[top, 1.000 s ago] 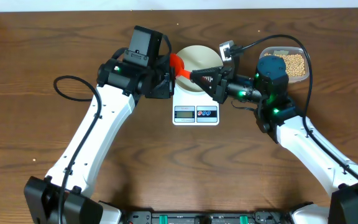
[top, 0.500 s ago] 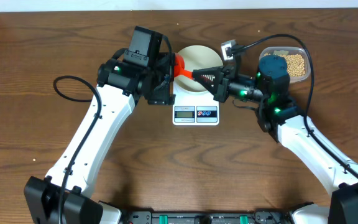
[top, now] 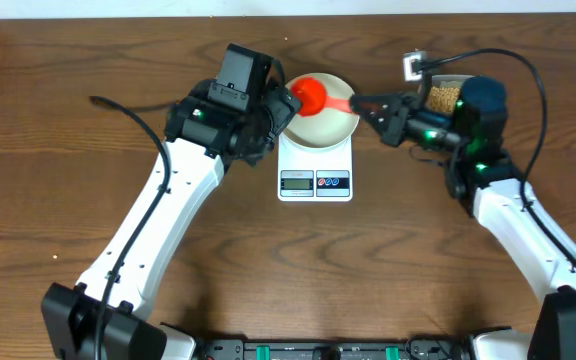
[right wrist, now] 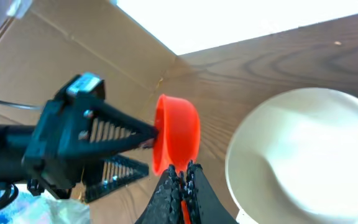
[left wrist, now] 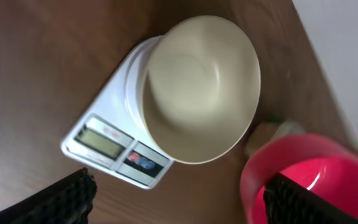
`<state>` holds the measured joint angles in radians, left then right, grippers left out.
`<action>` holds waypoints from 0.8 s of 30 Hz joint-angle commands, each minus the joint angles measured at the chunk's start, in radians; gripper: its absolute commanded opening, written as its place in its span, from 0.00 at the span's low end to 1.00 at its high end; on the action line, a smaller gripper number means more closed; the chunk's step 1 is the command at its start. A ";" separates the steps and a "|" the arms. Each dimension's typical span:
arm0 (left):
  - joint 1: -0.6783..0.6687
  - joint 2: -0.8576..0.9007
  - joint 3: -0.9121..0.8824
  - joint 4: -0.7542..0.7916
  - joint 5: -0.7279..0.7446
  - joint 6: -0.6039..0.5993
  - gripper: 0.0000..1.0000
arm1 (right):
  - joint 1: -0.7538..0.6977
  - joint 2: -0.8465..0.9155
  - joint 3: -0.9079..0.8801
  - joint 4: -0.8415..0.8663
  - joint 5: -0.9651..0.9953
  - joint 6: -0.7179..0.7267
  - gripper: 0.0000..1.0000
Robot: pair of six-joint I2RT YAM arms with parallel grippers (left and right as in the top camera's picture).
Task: Scoop item into bowl and weigh 50g on scale
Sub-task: 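Hold the scoop handle with the right gripper while left releases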
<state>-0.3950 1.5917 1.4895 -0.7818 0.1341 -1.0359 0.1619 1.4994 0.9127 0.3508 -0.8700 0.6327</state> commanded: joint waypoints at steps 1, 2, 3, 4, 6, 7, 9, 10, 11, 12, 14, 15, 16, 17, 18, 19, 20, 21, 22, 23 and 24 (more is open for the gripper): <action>0.036 -0.006 0.009 -0.015 -0.169 0.228 0.87 | -0.071 0.000 0.023 -0.011 0.047 0.011 0.02; 0.036 -0.006 0.009 -0.013 -0.169 0.228 0.87 | -0.068 0.000 0.023 -0.018 0.043 0.010 0.01; 0.035 -0.006 0.009 -0.005 -0.167 0.227 0.87 | -0.055 0.000 0.023 -0.026 0.041 0.009 0.01; 0.035 -0.006 0.009 0.003 -0.157 0.227 0.87 | -0.048 0.000 0.023 -0.029 0.041 0.006 0.02; 0.035 -0.006 0.009 0.026 -0.119 0.228 0.87 | -0.032 0.000 0.023 -0.029 0.042 0.002 0.01; 0.035 -0.006 0.009 0.038 -0.105 0.228 0.87 | -0.026 0.000 0.023 -0.029 0.043 0.002 0.02; 0.035 -0.006 0.009 0.061 -0.080 0.228 0.87 | -0.013 0.000 0.023 -0.026 0.045 0.002 0.01; 0.035 -0.006 0.009 0.068 -0.073 0.228 0.87 | -0.008 0.000 0.023 -0.025 0.046 0.002 0.01; 0.035 -0.006 0.009 0.072 -0.073 0.228 0.87 | -0.006 0.000 0.023 -0.026 0.048 0.002 0.01; 0.035 -0.006 0.009 0.073 -0.074 0.228 0.87 | -0.006 0.000 0.023 -0.025 0.048 0.002 0.01; 0.035 -0.006 0.009 0.073 -0.074 0.240 0.87 | -0.009 0.000 0.023 -0.022 0.048 0.002 0.01; 0.035 -0.006 0.009 0.073 -0.074 0.255 0.87 | -0.011 0.000 0.023 -0.020 0.048 0.003 0.01; 0.035 -0.006 0.009 0.073 -0.074 0.271 0.87 | -0.013 0.000 0.023 -0.018 0.048 0.003 0.01; 0.035 -0.006 0.009 0.073 -0.074 0.283 0.87 | -0.013 0.000 0.023 -0.017 0.047 0.008 0.01; 0.036 -0.006 0.009 0.072 -0.074 0.289 0.87 | -0.012 0.000 0.023 -0.017 0.044 0.011 0.01; 0.037 -0.006 0.009 0.073 -0.074 0.300 0.87 | -0.012 0.000 0.023 -0.017 0.040 0.018 0.01; 0.037 -0.006 0.009 0.073 -0.075 0.304 0.87 | -0.012 0.000 0.023 -0.018 0.034 0.018 0.01; 0.038 -0.006 0.009 0.074 -0.074 0.308 0.87 | -0.013 0.000 0.023 -0.019 0.027 0.018 0.01; 0.040 -0.006 0.009 0.074 -0.075 0.308 0.87 | -0.014 0.000 0.023 -0.025 0.025 0.017 0.01; 0.043 -0.006 0.009 0.073 -0.074 0.307 0.87 | -0.017 -0.001 0.023 -0.029 0.025 0.017 0.01; 0.044 -0.006 0.009 0.073 -0.074 0.309 0.88 | -0.021 -0.001 0.023 -0.033 0.025 0.018 0.01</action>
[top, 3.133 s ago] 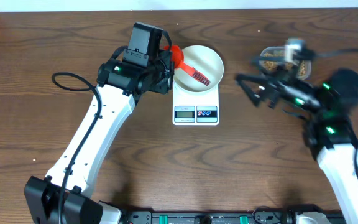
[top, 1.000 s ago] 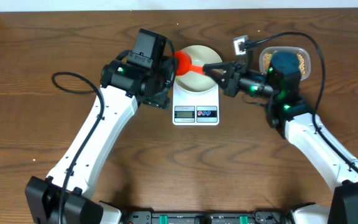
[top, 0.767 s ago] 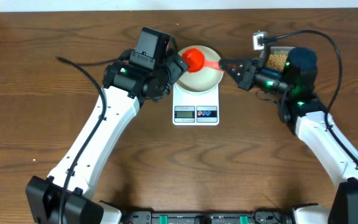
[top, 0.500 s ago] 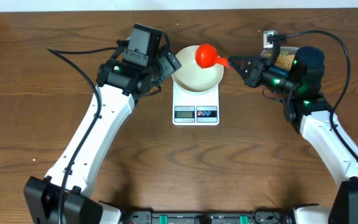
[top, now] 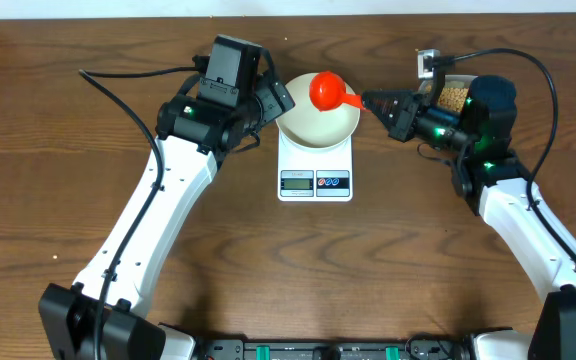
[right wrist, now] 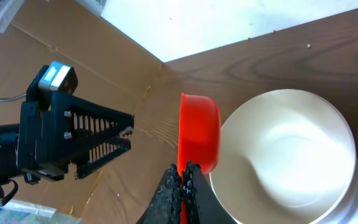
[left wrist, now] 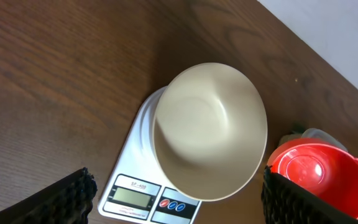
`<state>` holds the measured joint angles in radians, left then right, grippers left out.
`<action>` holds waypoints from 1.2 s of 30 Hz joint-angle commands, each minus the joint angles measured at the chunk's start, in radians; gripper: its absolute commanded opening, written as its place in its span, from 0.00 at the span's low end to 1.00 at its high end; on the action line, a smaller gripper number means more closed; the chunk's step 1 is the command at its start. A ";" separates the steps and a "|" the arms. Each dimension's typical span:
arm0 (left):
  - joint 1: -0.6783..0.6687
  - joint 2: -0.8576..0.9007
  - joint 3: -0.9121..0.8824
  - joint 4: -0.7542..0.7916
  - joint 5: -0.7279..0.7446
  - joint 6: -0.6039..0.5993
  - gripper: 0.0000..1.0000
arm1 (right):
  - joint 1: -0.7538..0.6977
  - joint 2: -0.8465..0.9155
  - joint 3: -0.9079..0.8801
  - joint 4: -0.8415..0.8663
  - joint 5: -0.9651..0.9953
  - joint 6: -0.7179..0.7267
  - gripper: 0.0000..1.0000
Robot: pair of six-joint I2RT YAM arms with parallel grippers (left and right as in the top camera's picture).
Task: Scoop item into bowl and weigh 50g on scale
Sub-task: 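Hold the scoop handle with the right gripper while left releases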
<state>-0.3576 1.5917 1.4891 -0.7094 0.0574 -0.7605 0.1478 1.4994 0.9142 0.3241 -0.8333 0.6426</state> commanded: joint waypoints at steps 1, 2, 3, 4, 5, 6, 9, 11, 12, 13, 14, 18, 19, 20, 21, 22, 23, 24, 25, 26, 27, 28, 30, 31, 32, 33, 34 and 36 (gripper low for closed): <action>0.008 -0.006 0.009 -0.001 0.003 0.035 0.87 | -0.011 -0.002 0.021 -0.006 -0.020 0.009 0.01; 0.008 -0.006 0.009 -0.004 0.003 0.035 0.87 | -0.013 -0.002 0.021 0.002 -0.037 0.017 0.01; 0.007 -0.006 0.009 -0.007 0.008 0.035 0.87 | -0.016 -0.002 0.022 0.015 -0.058 0.030 0.02; 0.006 -0.005 0.008 -0.008 0.029 0.035 0.87 | -0.017 -0.002 0.022 0.034 -0.081 0.046 0.01; 0.005 -0.004 0.007 -0.006 0.057 0.034 0.87 | -0.017 -0.002 0.022 0.044 -0.093 0.061 0.01; 0.005 -0.002 0.007 -0.003 0.086 0.034 0.87 | -0.016 -0.002 0.022 0.056 -0.106 0.079 0.01; 0.005 0.008 0.007 0.025 0.177 0.034 0.87 | -0.014 -0.002 0.022 0.062 -0.125 0.130 0.01; 0.005 0.010 0.007 0.049 0.215 0.034 0.87 | -0.010 -0.002 0.022 0.062 -0.127 0.156 0.01; 0.005 0.011 0.007 0.062 0.224 0.034 0.87 | -0.008 -0.002 0.022 0.062 -0.128 0.171 0.01; 0.005 0.011 0.007 0.069 0.226 0.025 0.87 | -0.007 -0.002 0.022 0.063 -0.127 0.187 0.01; 0.005 0.011 0.007 0.073 0.227 0.018 0.86 | -0.005 -0.002 0.022 0.068 -0.128 0.206 0.01; 0.004 0.011 0.006 0.075 0.229 0.013 0.62 | -0.002 -0.001 0.022 0.137 -0.154 0.278 0.01; 0.003 0.013 0.006 0.076 0.231 0.026 0.57 | -0.002 -0.002 0.022 0.169 -0.173 0.298 0.01; 0.003 0.013 0.006 0.076 0.232 0.039 0.53 | -0.002 -0.001 0.022 0.200 -0.190 0.319 0.01; 0.003 0.014 0.006 0.076 0.235 0.056 0.50 | 0.000 -0.002 0.022 0.226 -0.204 0.340 0.01; 0.003 0.015 0.006 0.076 0.238 0.068 0.48 | 0.003 -0.001 0.022 0.241 -0.213 0.356 0.01; 0.003 0.017 0.005 0.080 0.248 0.087 0.47 | 0.006 -0.001 0.022 0.247 -0.219 0.361 0.01; 0.003 0.018 0.005 0.084 0.253 0.100 0.47 | 0.011 -0.001 0.022 0.248 -0.224 0.368 0.01; 0.003 0.018 0.005 0.087 0.254 0.110 0.47 | 0.014 -0.001 0.022 0.248 -0.227 0.368 0.01; 0.003 0.018 0.005 0.091 0.257 0.118 0.47 | 0.020 -0.001 0.022 0.243 -0.229 0.367 0.01; 0.003 0.018 0.005 0.098 0.264 0.127 0.47 | 0.025 -0.001 0.022 0.240 -0.228 0.367 0.01; 0.003 0.018 0.005 0.110 0.277 0.140 0.47 | 0.030 -0.001 0.022 0.240 -0.228 0.367 0.01; 0.003 0.018 0.005 0.133 0.303 0.149 0.47 | 0.032 -0.001 0.022 0.239 -0.216 0.367 0.01; 0.003 0.018 0.005 0.142 0.316 0.157 0.47 | 0.031 -0.001 0.022 0.237 -0.204 0.366 0.01; 0.003 0.018 0.005 0.150 0.330 0.167 0.47 | 0.029 -0.001 0.022 0.236 -0.194 0.365 0.01; 0.003 0.018 0.005 0.154 0.338 0.174 0.47 | 0.026 -0.001 0.022 0.233 -0.177 0.360 0.01; 0.003 0.018 0.005 0.154 0.343 0.178 0.47 | 0.021 -0.001 0.022 0.232 -0.161 0.358 0.01; 0.003 0.018 0.005 0.151 0.344 0.178 0.47 | 0.013 -0.001 0.022 0.233 -0.135 0.353 0.01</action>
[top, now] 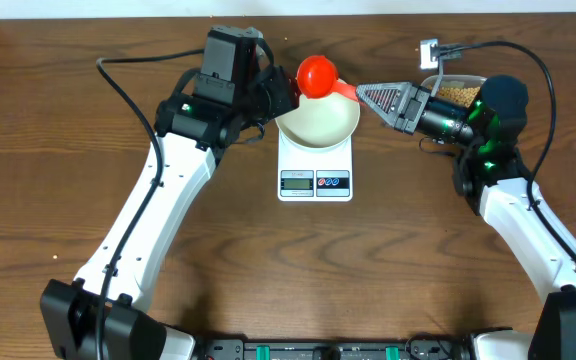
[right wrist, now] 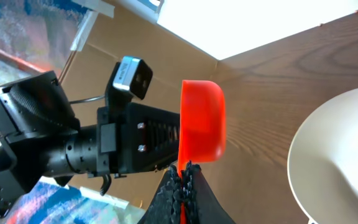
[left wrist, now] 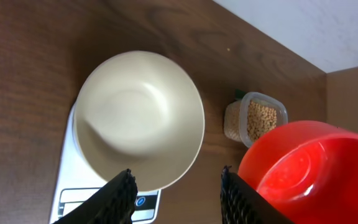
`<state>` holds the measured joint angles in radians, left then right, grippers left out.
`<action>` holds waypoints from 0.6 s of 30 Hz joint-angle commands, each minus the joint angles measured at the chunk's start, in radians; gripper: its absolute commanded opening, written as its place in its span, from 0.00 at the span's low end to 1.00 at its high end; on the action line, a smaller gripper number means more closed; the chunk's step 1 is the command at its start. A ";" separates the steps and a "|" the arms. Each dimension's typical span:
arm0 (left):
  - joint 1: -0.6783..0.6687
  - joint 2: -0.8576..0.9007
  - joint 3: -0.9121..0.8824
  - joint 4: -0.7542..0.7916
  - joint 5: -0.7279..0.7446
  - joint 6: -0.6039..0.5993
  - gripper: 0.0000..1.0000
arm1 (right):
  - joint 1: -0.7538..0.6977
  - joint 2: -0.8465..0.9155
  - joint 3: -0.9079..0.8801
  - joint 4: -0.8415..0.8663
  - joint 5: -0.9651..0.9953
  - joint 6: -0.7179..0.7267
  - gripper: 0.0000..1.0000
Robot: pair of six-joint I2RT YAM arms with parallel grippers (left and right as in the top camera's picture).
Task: Scoop item into bowl and weigh 50g on scale
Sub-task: 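Hold the scoop handle with the right gripper while left releases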
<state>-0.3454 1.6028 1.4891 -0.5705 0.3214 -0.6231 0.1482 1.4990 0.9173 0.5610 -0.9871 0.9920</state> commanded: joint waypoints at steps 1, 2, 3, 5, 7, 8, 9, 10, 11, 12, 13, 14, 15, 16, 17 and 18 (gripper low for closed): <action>-0.010 0.007 0.005 0.011 0.083 0.045 0.47 | 0.009 -0.001 0.019 -0.004 0.029 0.002 0.01; -0.010 0.007 0.005 0.008 0.087 0.048 0.47 | 0.004 -0.001 0.019 -0.004 0.042 0.000 0.01; -0.010 0.007 0.005 0.007 0.088 0.047 0.47 | 0.000 -0.001 0.019 -0.004 0.049 -0.002 0.01; -0.010 0.007 0.005 0.004 0.090 0.048 0.47 | -0.008 -0.001 0.019 -0.005 0.066 -0.011 0.01; -0.010 0.007 0.005 0.003 0.092 0.047 0.47 | -0.012 -0.001 0.019 -0.009 0.088 -0.026 0.01; -0.010 0.007 0.005 0.004 0.098 0.048 0.47 | -0.012 -0.001 0.019 -0.016 0.098 -0.032 0.01; -0.010 0.007 0.005 0.004 0.100 0.047 0.47 | -0.012 -0.001 0.019 -0.022 0.101 -0.037 0.01; -0.010 0.007 0.005 0.004 0.104 0.048 0.47 | -0.011 0.000 0.019 -0.032 0.106 -0.047 0.01; -0.010 0.007 0.005 0.004 0.110 0.048 0.47 | -0.010 0.000 0.019 -0.049 0.114 -0.059 0.01; -0.010 0.007 0.005 0.005 0.121 0.051 0.47 | -0.009 0.000 0.019 -0.067 0.117 -0.063 0.01; -0.010 0.007 0.005 0.005 0.124 0.052 0.47 | -0.008 0.000 0.019 -0.075 0.116 -0.065 0.01; -0.010 0.007 0.005 0.005 0.124 0.055 0.47 | -0.007 0.000 0.019 -0.076 0.102 -0.066 0.01; -0.010 0.007 0.005 0.005 0.124 0.055 0.47 | -0.005 0.000 0.019 -0.075 0.092 -0.065 0.01; -0.010 0.007 0.005 0.007 0.124 0.055 0.47 | -0.002 0.000 0.019 -0.075 0.086 -0.066 0.01; -0.010 0.007 0.005 0.010 0.124 0.055 0.47 | 0.002 0.000 0.019 -0.075 0.080 -0.065 0.01; -0.010 0.007 0.005 0.013 0.124 0.055 0.47 | 0.007 0.000 0.019 -0.074 0.073 -0.065 0.01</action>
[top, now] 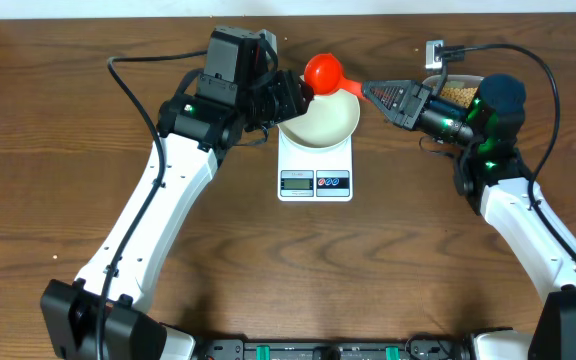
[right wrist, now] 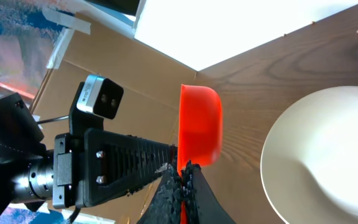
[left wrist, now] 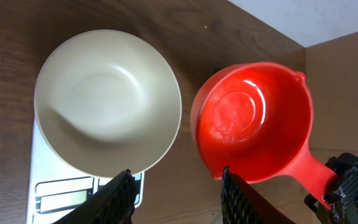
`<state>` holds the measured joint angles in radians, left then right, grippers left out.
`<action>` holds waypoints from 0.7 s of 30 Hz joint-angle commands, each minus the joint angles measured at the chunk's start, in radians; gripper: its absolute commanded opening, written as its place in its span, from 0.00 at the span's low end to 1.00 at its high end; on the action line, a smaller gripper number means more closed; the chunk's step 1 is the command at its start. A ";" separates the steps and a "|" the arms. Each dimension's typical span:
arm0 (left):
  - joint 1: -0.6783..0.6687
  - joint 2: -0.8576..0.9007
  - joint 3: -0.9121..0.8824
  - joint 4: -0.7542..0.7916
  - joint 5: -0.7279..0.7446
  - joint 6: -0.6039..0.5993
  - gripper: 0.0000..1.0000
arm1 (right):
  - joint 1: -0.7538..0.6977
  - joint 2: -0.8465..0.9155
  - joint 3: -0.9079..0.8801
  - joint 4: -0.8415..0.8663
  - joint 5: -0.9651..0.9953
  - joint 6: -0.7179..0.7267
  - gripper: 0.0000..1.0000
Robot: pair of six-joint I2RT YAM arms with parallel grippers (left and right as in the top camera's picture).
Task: Scoop item into bowl and weigh 50g on scale
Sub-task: 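Hold the scoop handle with the right gripper while left releases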
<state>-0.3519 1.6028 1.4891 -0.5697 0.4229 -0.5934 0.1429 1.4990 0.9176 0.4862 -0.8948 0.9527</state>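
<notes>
The red scoop (top: 323,72) hangs empty just beyond the far rim of the cream bowl (top: 320,122), which sits on the white scale (top: 315,165). My right gripper (top: 376,92) is shut on the scoop's handle. In the left wrist view the scoop (left wrist: 253,121) shows its bare inside beside the empty bowl (left wrist: 107,102). My left gripper (left wrist: 179,199) is open, its fingers (left wrist: 120,196) spread below bowl and scoop, holding nothing. In the right wrist view the scoop (right wrist: 199,134) is edge-on above my right gripper (right wrist: 182,180).
A clear tub of tan grains (top: 455,93) stands at the back right, behind my right arm. Brown cardboard (left wrist: 347,93) stands past the table's far edge. The scale's display (top: 297,181) faces the front.
The scoop has shifted a little to the right at the bowl's far rim. In the left wrist view it now sits central and hides the grain tub. My left gripper is slightly nearer to it.
First the scoop was over the bowl, held by my right gripper, with my left gripper wide open close beside it. Then the scoop was at the bowl's right rim. Later it was raised behind the far rim, where it is now, with the bowl empty throughout.
</notes>
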 commanded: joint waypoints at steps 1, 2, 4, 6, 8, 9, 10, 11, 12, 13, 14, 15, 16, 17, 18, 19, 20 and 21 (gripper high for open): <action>-0.003 0.007 0.005 0.015 0.023 0.025 0.47 | 0.017 0.000 0.018 0.001 -0.025 -0.026 0.01; -0.003 0.007 0.005 0.016 0.023 0.025 0.47 | 0.024 0.000 0.018 0.008 -0.032 -0.026 0.01; -0.003 0.007 0.005 0.019 0.023 0.025 0.47 | 0.038 0.000 0.018 0.020 -0.041 -0.022 0.01; -0.003 0.007 0.005 0.024 0.023 0.024 0.47 | 0.056 0.000 0.018 0.019 -0.043 -0.022 0.01; -0.003 0.007 0.005 0.027 0.023 0.024 0.47 | 0.070 0.000 0.018 0.019 -0.043 -0.021 0.01; -0.003 0.007 0.005 0.027 0.023 0.024 0.47 | 0.075 0.000 0.018 0.019 -0.043 -0.016 0.01; -0.003 0.007 0.005 0.027 0.023 0.024 0.47 | 0.077 0.000 0.018 0.020 -0.043 -0.008 0.01; -0.003 0.007 0.005 0.026 0.023 0.024 0.47 | 0.078 0.000 0.018 0.023 -0.047 -0.003 0.01; -0.003 0.007 0.005 0.026 0.023 0.025 0.47 | 0.078 0.000 0.018 0.029 -0.053 -0.002 0.01; -0.003 0.007 0.005 0.027 0.023 0.024 0.44 | 0.078 0.000 0.018 0.033 -0.057 0.004 0.01; -0.003 0.007 0.005 0.027 0.023 0.024 0.42 | 0.078 0.000 0.018 0.035 -0.063 0.006 0.01; -0.003 0.007 0.005 0.029 0.023 0.024 0.37 | 0.078 0.000 0.018 0.039 -0.066 0.014 0.01; -0.003 0.007 0.005 0.031 0.022 0.024 0.31 | 0.079 0.000 0.018 0.038 -0.066 0.021 0.01; -0.003 0.007 0.005 0.034 0.022 0.024 0.24 | 0.080 0.000 0.018 0.038 -0.066 0.021 0.01; -0.003 0.007 0.005 0.037 0.022 0.024 0.19 | 0.080 0.000 0.018 0.038 -0.066 0.021 0.01; -0.003 0.007 0.005 0.039 0.022 0.024 0.13 | 0.080 0.000 0.018 0.038 -0.066 0.025 0.01; -0.003 0.007 0.005 0.042 0.022 0.024 0.09 | 0.080 0.000 0.018 0.038 -0.066 0.032 0.01; -0.003 0.007 0.005 0.045 0.022 0.024 0.08 | 0.080 0.000 0.018 0.038 -0.066 0.039 0.01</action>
<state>-0.3408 1.6043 1.4891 -0.5434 0.4049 -0.5804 0.2127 1.4986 0.9195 0.5266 -0.9298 0.9653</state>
